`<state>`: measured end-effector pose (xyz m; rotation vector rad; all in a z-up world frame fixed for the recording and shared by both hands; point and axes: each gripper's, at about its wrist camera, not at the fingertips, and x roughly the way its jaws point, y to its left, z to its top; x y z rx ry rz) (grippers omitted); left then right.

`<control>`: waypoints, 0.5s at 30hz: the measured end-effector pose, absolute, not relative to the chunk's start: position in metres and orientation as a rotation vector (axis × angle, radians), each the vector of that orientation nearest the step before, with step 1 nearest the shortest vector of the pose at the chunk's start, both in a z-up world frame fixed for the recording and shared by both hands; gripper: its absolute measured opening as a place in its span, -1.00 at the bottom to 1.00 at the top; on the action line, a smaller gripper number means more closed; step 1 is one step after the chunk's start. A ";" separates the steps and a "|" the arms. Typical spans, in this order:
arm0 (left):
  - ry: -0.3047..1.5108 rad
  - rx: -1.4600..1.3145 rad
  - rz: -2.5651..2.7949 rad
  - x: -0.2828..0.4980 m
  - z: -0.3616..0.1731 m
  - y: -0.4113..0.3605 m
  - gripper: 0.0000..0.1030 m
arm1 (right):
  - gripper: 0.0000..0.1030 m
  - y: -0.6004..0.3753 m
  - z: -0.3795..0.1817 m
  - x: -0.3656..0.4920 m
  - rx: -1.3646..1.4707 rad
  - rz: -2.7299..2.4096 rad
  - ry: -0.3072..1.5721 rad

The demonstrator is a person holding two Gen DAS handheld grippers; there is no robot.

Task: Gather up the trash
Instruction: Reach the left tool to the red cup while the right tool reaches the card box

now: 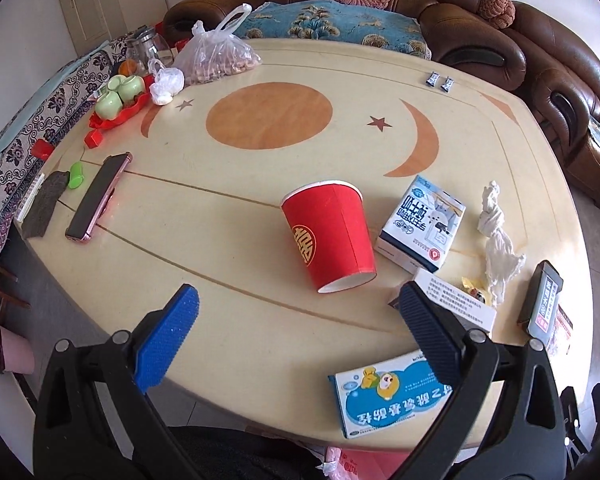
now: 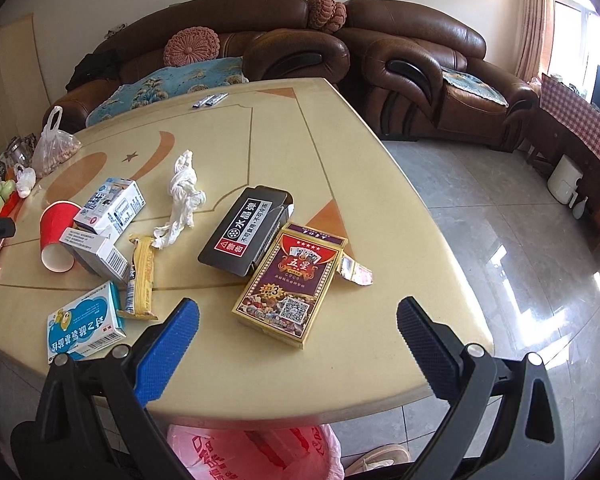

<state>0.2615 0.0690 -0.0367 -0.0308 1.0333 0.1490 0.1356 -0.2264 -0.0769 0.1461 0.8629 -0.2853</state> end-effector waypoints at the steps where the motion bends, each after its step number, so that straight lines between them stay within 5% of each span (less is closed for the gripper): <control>1: 1.040 -0.033 0.154 0.267 -0.040 0.070 0.91 | 0.88 -0.226 -0.081 0.139 0.147 -0.284 0.871; 15: 1.133 -0.038 0.154 0.327 -0.084 0.068 0.91 | 0.88 -0.238 -0.125 0.174 0.198 -0.327 0.947</control>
